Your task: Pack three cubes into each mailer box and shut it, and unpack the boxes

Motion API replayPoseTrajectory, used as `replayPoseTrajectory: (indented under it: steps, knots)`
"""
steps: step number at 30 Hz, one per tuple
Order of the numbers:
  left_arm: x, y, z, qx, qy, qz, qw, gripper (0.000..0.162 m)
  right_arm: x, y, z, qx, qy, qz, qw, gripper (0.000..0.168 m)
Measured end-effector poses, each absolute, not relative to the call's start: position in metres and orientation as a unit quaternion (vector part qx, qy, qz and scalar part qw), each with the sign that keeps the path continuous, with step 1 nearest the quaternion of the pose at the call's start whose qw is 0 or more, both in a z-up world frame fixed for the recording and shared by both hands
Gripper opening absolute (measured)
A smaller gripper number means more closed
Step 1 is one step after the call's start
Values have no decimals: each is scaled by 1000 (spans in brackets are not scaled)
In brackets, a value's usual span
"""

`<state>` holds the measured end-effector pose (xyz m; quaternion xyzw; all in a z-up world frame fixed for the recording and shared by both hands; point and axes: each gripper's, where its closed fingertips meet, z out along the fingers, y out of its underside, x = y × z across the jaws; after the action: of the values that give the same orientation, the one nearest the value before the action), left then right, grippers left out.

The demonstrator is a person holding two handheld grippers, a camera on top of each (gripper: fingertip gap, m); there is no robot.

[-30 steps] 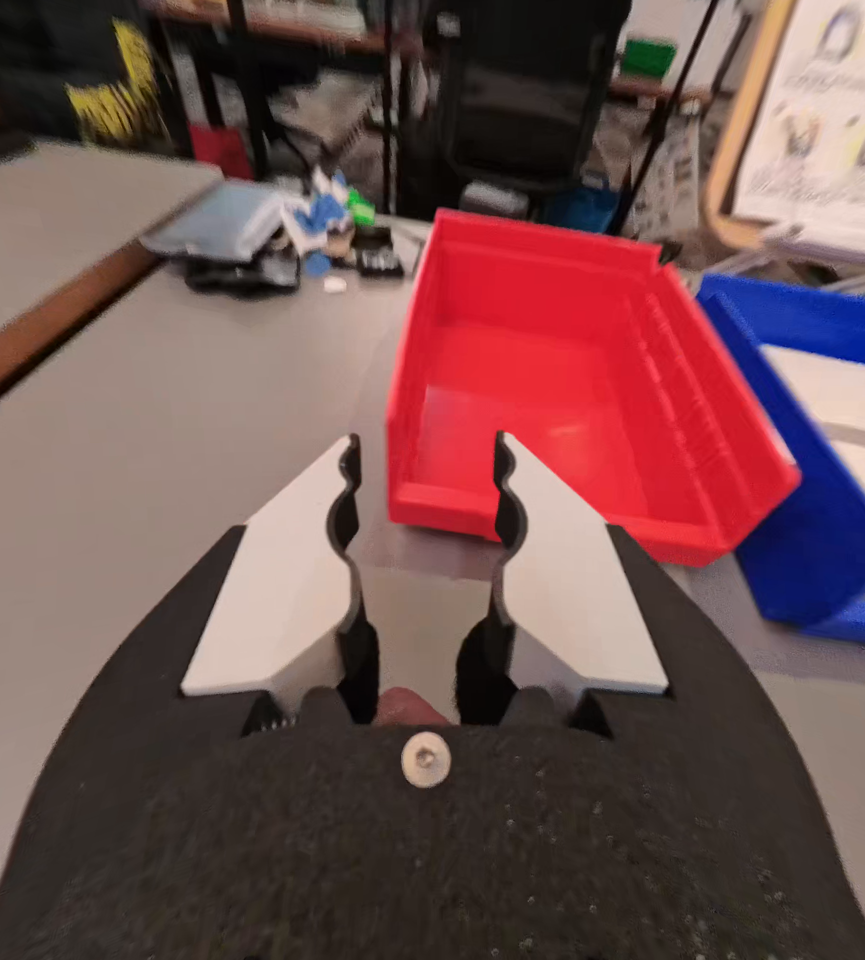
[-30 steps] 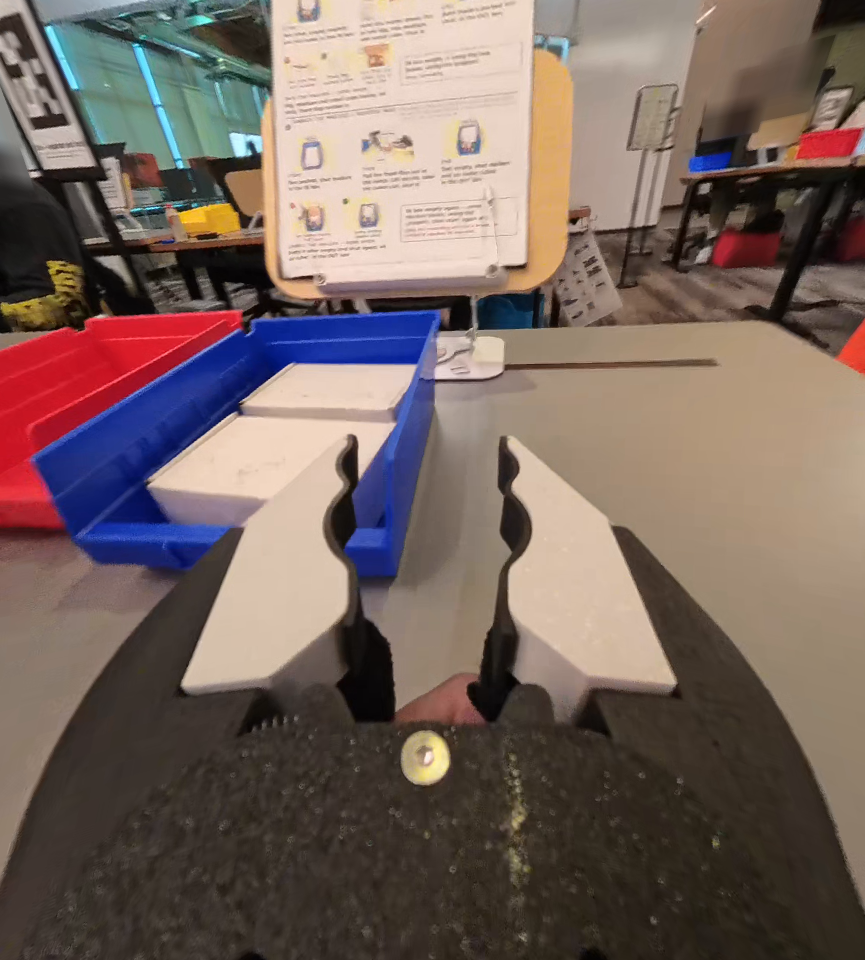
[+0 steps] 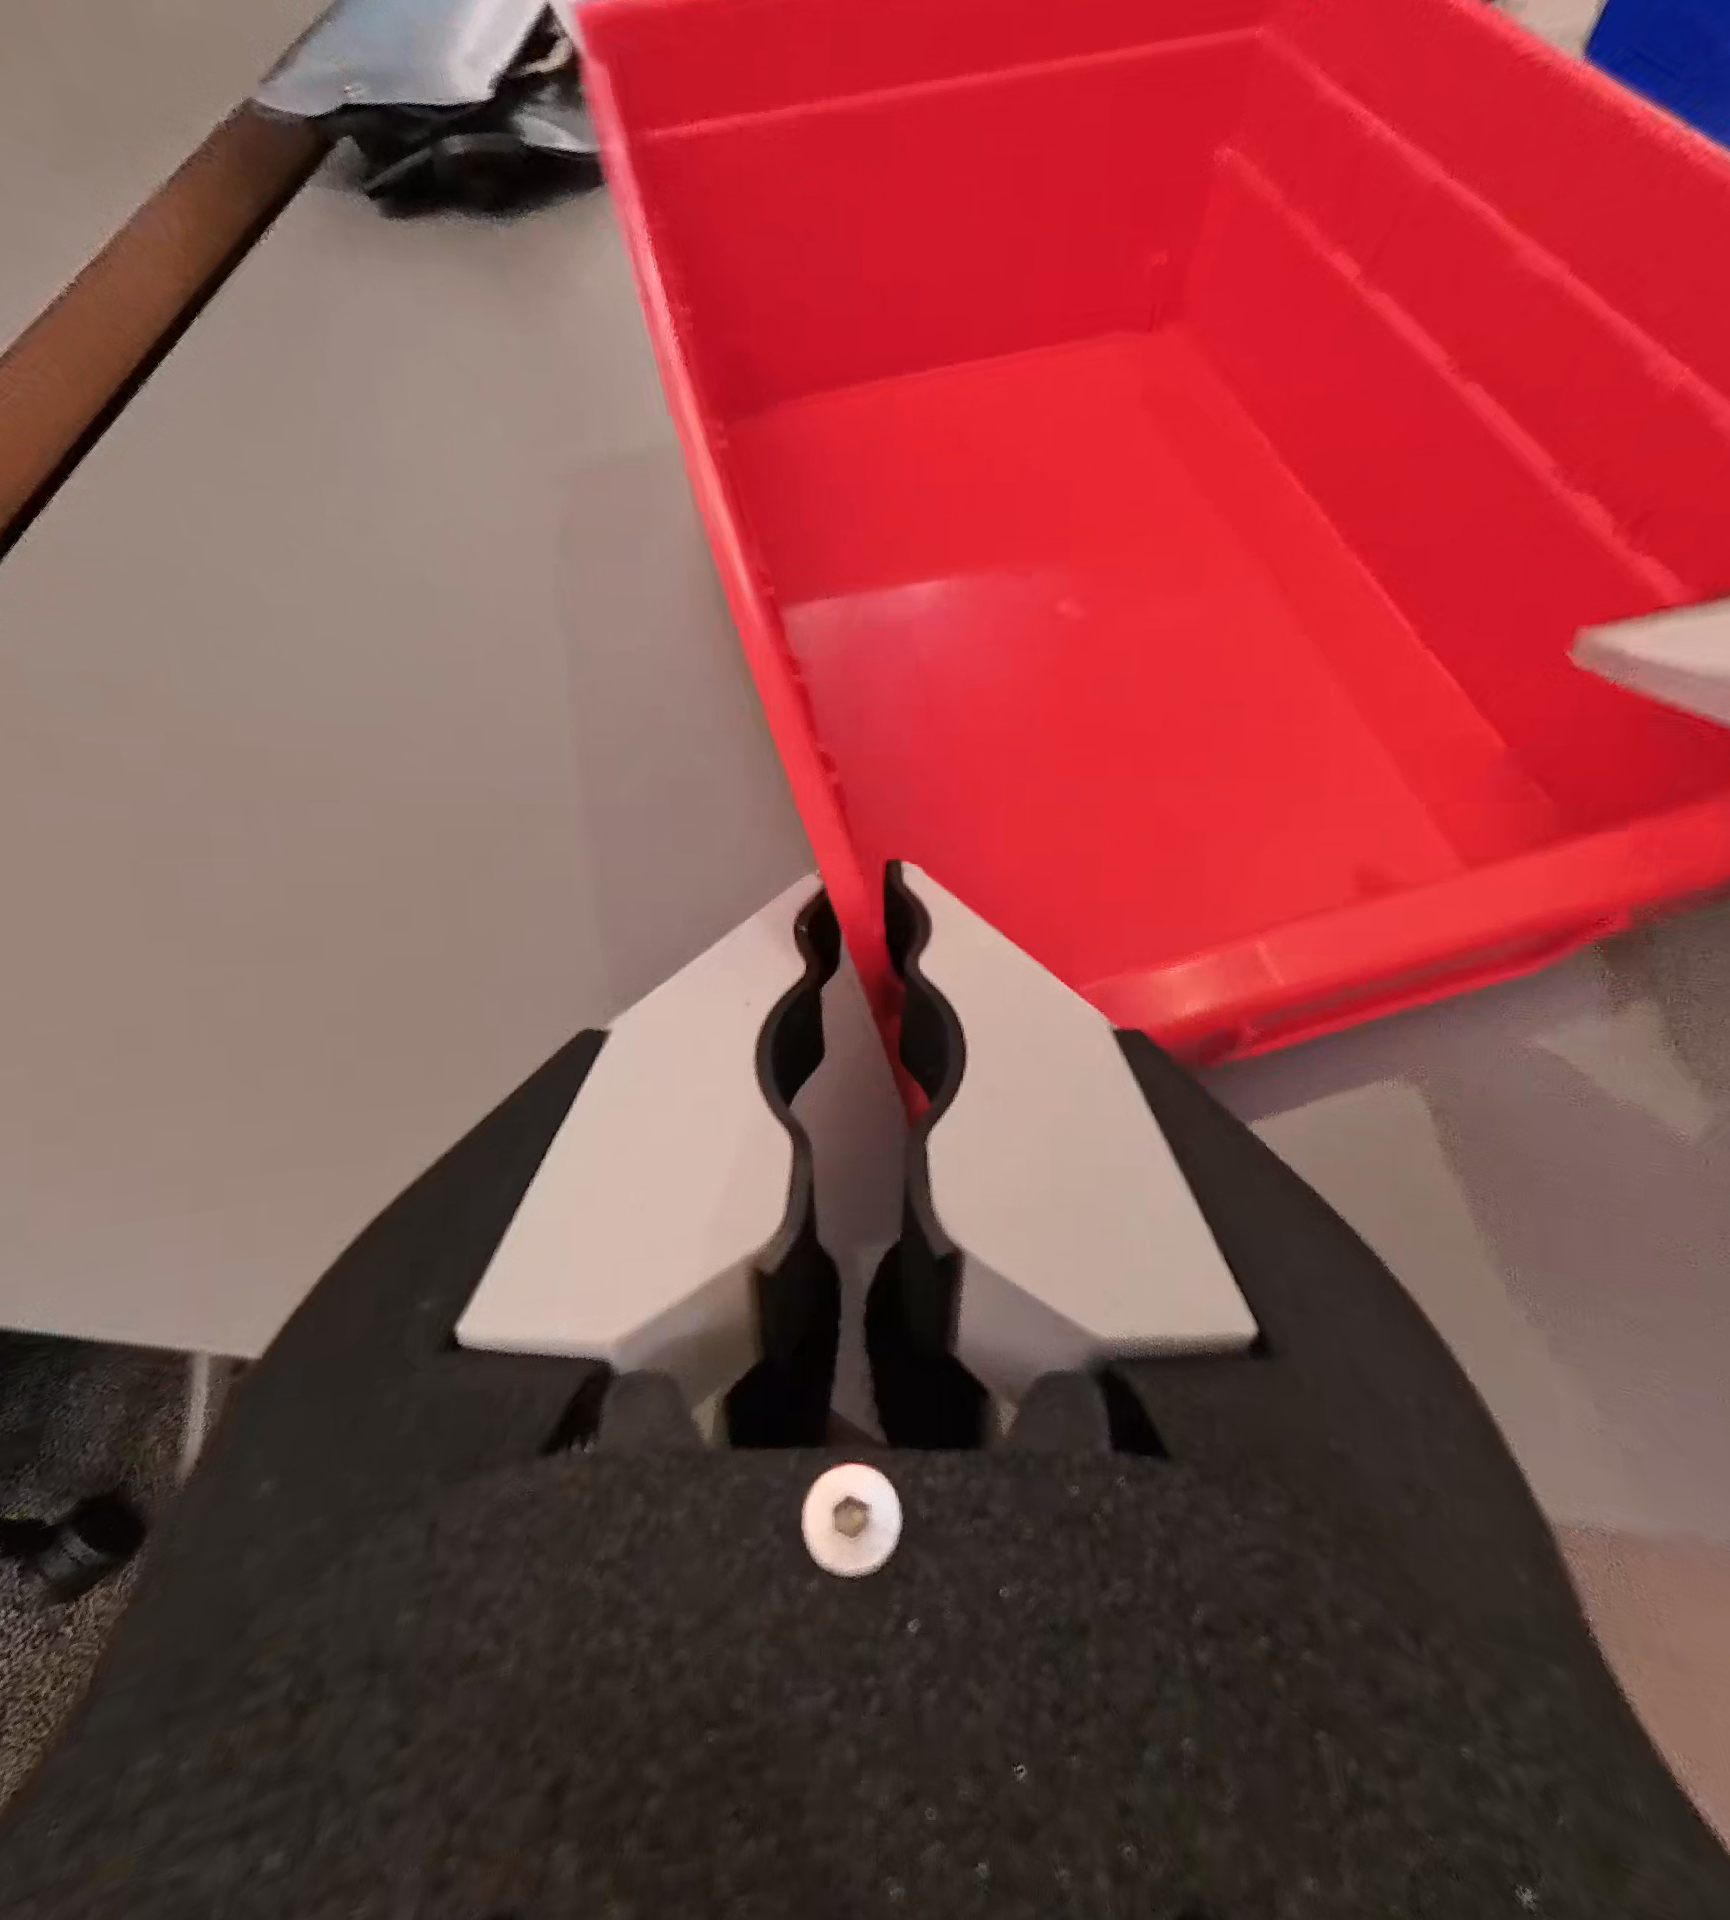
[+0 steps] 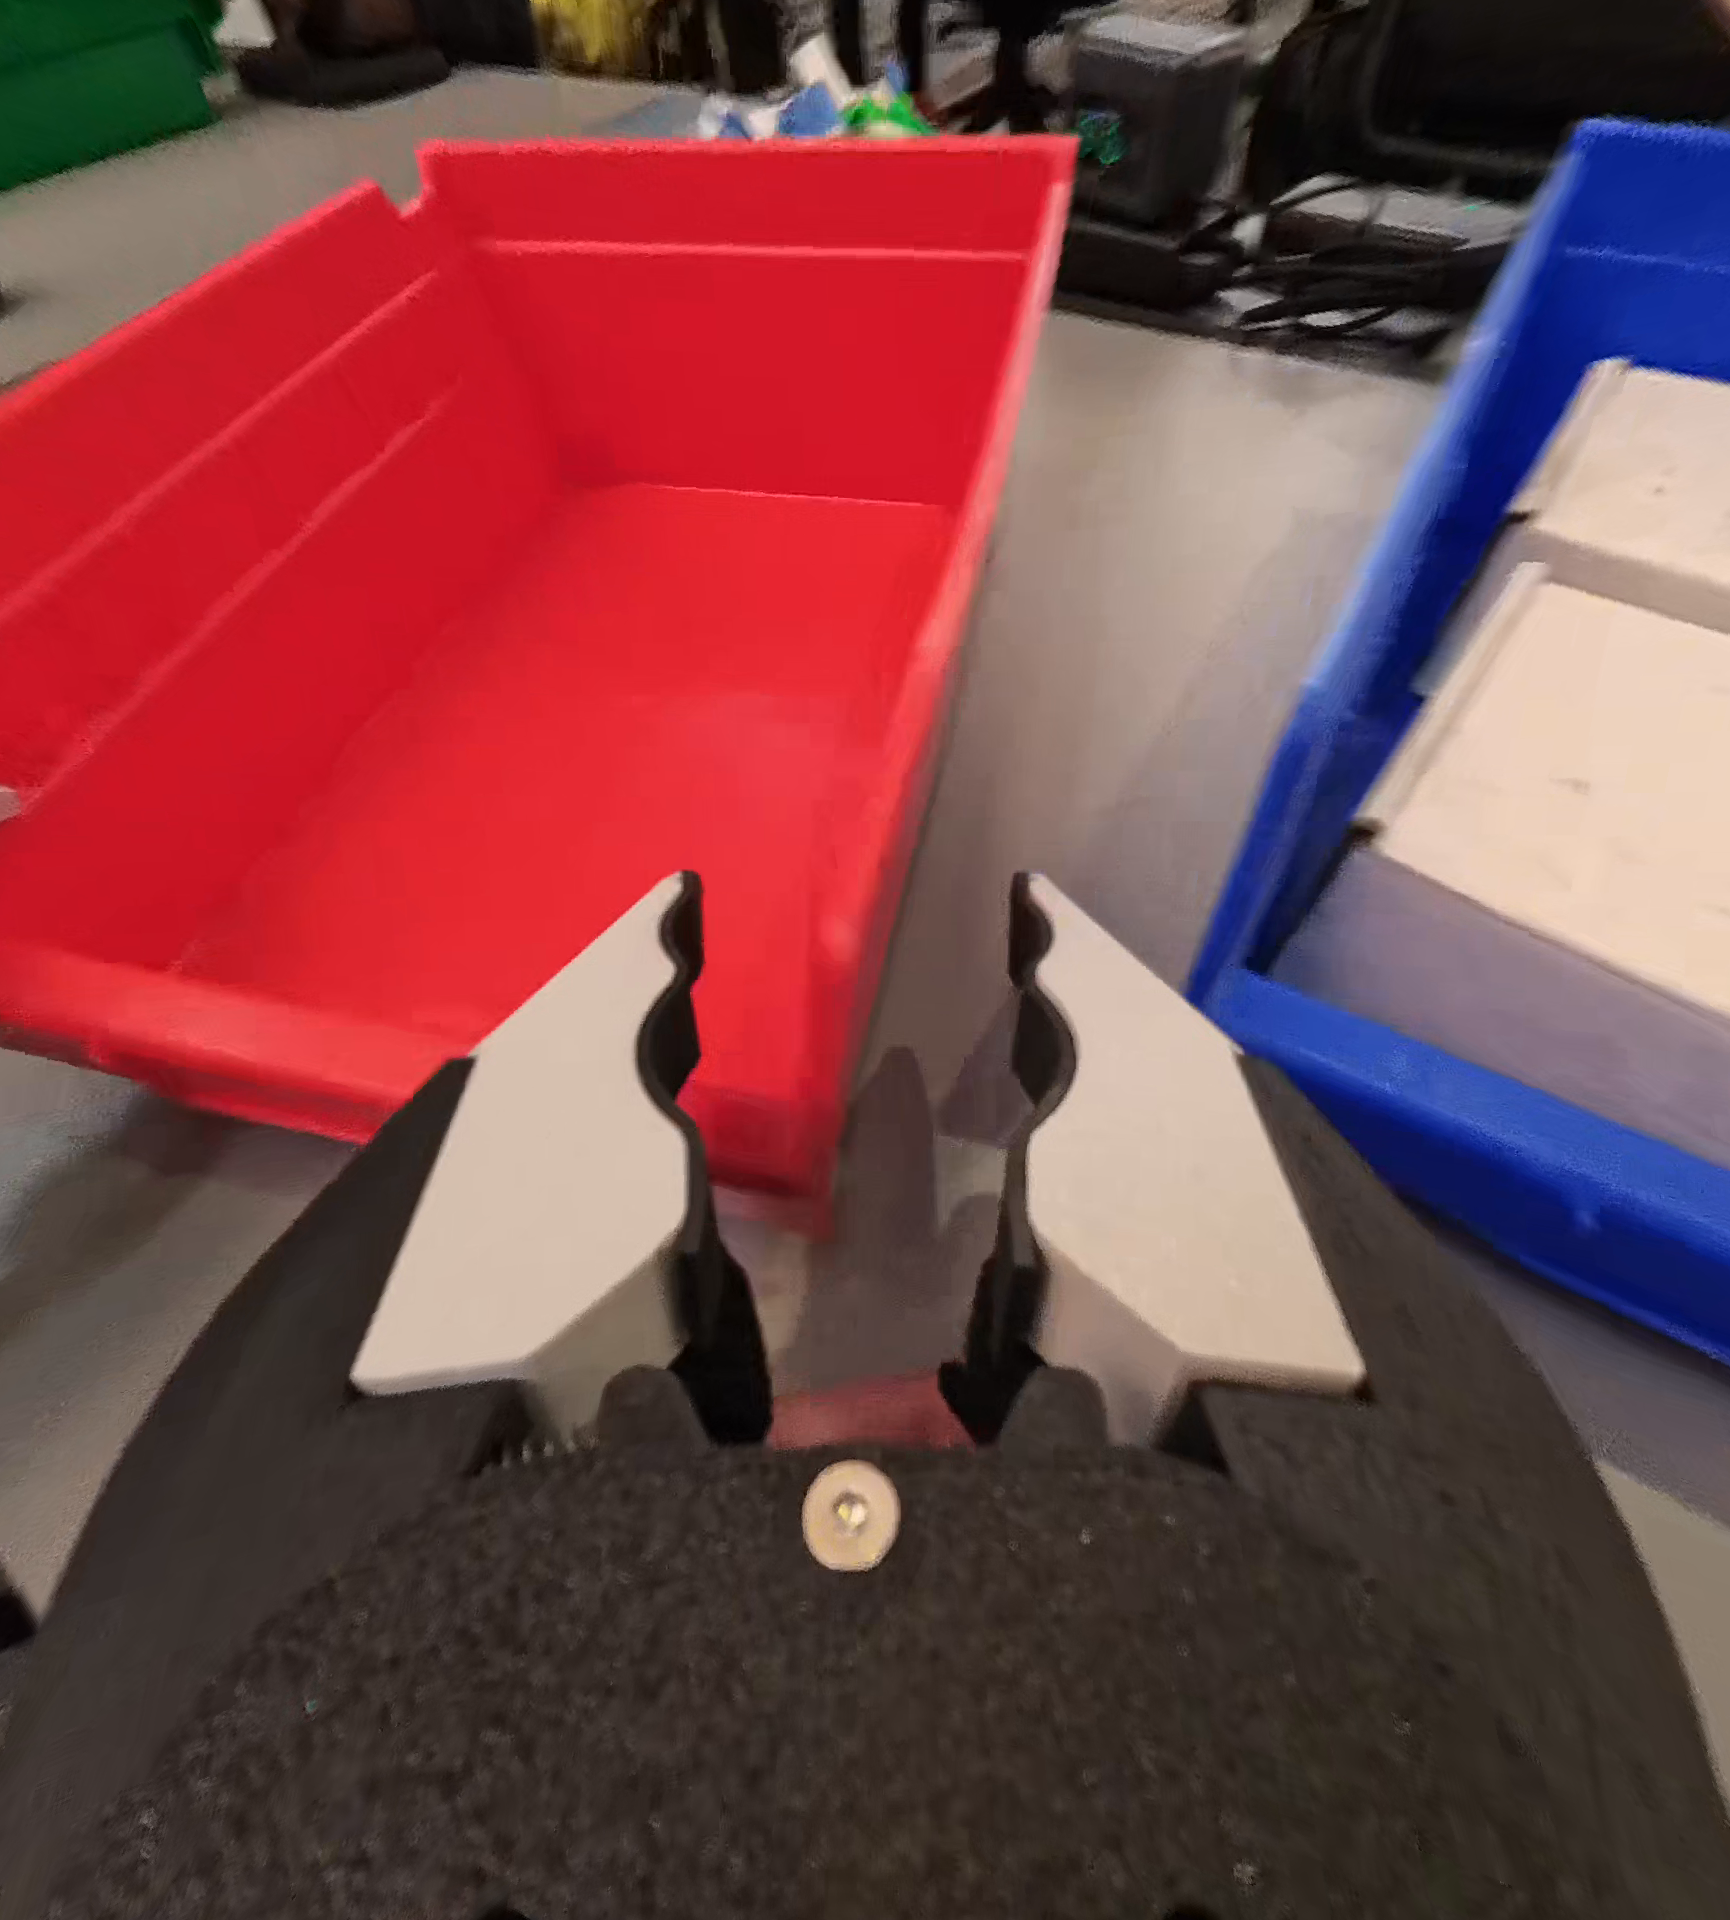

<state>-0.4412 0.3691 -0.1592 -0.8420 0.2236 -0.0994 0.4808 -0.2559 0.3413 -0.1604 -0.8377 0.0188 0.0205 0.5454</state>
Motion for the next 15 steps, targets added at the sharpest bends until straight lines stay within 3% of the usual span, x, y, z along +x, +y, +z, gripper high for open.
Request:
replayPoseTrajectory:
  steps: [1,3,4,9,15]
  knots:
    - [-442,364,-160,-844,223,-102,477,6,-263,346,-157,-835,14,40,549,49]
    - [-446,359,-158,-845,220,-85,479,6,-257,348,-155,-844,51,30,533,12]
    - [-448,358,-154,-841,222,-78,487,4,-255,347,-155,-853,49,19,519,4]
    - [-445,352,-117,-803,215,-67,551,3,-255,341,-123,-833,50,22,550,3]
    - [-389,328,-19,-713,203,-91,665,5,-208,317,-25,-759,42,-13,649,3]
